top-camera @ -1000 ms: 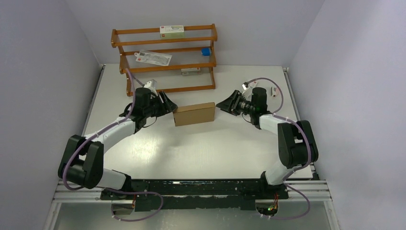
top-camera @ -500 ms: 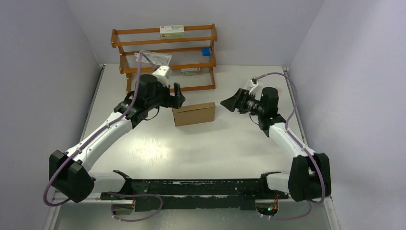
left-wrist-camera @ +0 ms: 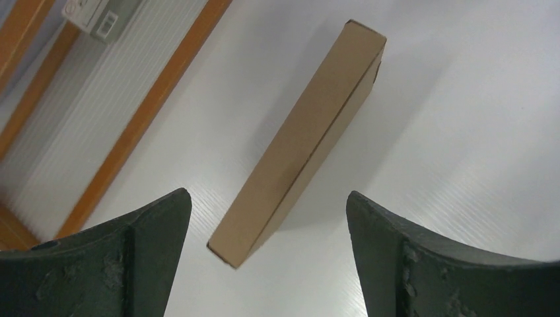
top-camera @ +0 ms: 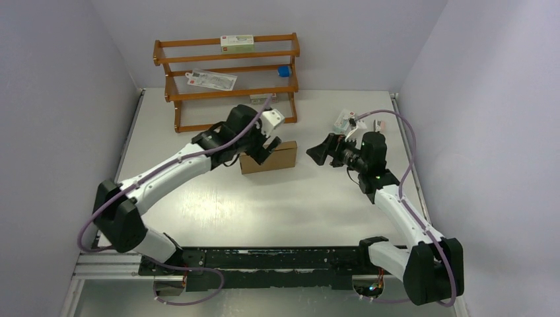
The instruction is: Fold the paper box
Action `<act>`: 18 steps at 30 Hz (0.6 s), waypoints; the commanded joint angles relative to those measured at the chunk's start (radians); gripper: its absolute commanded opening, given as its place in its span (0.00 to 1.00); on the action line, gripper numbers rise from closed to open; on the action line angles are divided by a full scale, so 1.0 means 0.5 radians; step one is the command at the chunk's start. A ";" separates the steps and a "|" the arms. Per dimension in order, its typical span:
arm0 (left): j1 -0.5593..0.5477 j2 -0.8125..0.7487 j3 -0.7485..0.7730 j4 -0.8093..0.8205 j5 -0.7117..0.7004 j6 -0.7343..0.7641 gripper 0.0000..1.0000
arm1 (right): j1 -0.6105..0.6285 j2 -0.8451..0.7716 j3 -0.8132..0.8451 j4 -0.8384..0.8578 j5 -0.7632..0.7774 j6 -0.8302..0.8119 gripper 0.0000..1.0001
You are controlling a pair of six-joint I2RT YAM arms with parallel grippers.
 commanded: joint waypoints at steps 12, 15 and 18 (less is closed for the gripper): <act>-0.093 0.659 0.482 -0.173 -0.076 0.550 0.89 | 0.170 -0.216 0.082 -0.426 0.691 -0.227 1.00; -0.090 0.731 0.516 -0.222 -0.047 0.603 0.87 | 0.190 -0.226 0.087 -0.432 0.724 -0.244 0.99; -0.073 0.816 0.569 -0.280 -0.063 0.611 0.82 | 0.204 -0.236 0.089 -0.430 0.738 -0.249 0.99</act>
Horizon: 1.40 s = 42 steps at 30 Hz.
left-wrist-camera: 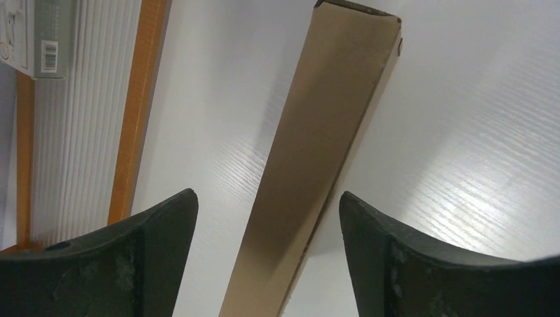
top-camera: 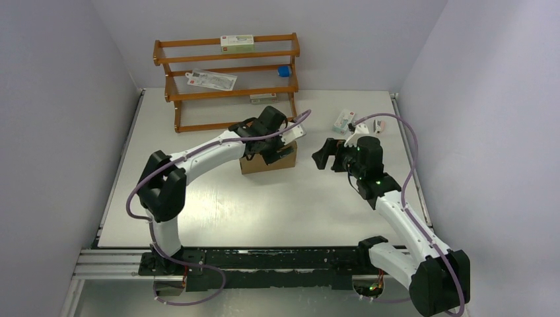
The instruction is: Fold the paper box
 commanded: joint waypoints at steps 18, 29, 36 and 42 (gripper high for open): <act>-0.224 -0.130 -0.115 -0.150 -0.496 -0.265 0.44 | 0.064 -0.050 0.080 -0.065 0.199 -0.065 0.98; -0.685 -0.087 -0.524 -0.048 -1.363 -0.840 0.41 | 0.065 -0.285 0.098 -0.356 0.846 0.088 0.97; -0.977 0.135 -0.579 -0.053 -1.596 -1.150 0.47 | 0.065 -0.600 0.087 -0.449 1.034 0.126 0.97; -1.133 0.308 -0.511 -0.150 -1.695 -1.343 0.68 | 0.065 -0.749 0.092 -0.461 0.989 0.093 0.97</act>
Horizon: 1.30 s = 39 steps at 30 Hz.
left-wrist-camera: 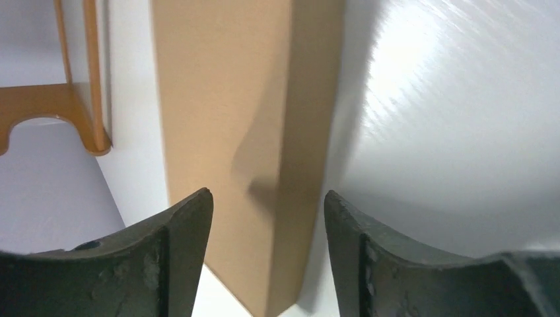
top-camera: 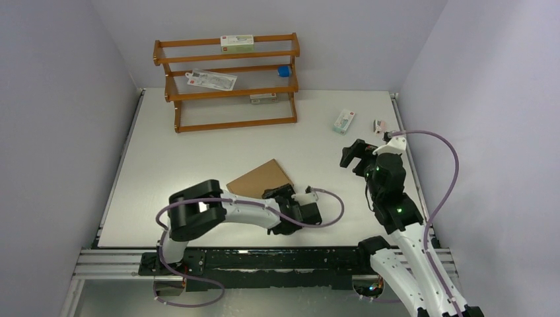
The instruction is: Fold the paper box
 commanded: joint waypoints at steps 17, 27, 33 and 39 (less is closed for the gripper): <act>0.265 -0.652 -0.006 0.107 0.452 -0.179 0.97 | 0.010 -0.145 0.041 -0.074 0.046 -0.064 1.00; 1.031 -1.500 -0.502 0.338 0.782 -0.516 0.97 | 0.010 -0.246 0.004 -0.055 0.187 0.020 1.00; 1.225 -2.152 -0.698 0.168 0.563 -0.713 0.98 | 0.016 -0.263 0.023 -0.135 0.101 0.035 1.00; 1.229 -2.781 -0.831 0.021 0.397 -0.651 0.98 | 0.019 -0.336 -0.011 -0.100 -0.020 -0.019 1.00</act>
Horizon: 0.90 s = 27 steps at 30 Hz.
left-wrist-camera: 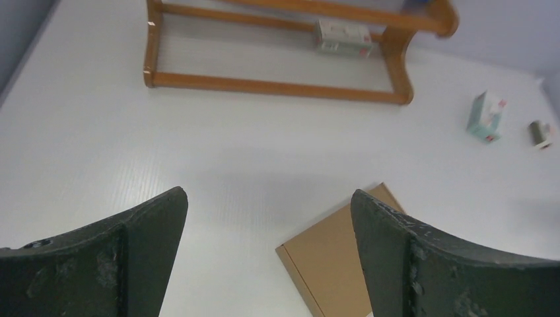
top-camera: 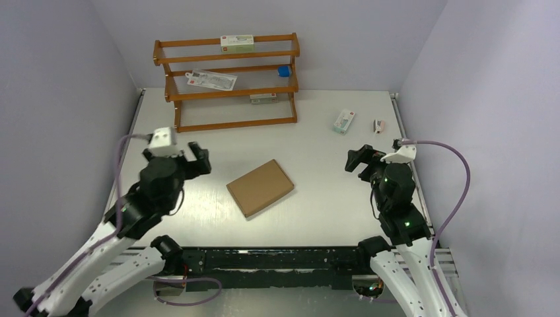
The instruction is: Fold the paper box
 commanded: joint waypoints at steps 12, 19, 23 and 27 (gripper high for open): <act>0.011 -1.066 -0.262 -0.068 -0.125 0.335 0.98 | 0.016 -0.192 -0.076 0.139 -0.205 -0.117 1.00; 0.055 -0.950 -0.258 -0.071 -0.149 0.369 0.98 | 0.016 -0.126 -0.085 0.163 -0.240 -0.122 1.00; 0.101 -0.878 -0.249 -0.082 -0.109 0.366 0.98 | 0.017 -0.138 -0.087 0.154 -0.242 -0.125 1.00; 0.165 -0.860 -0.270 -0.043 -0.016 0.398 0.98 | 0.017 -0.170 -0.091 0.157 -0.245 -0.131 1.00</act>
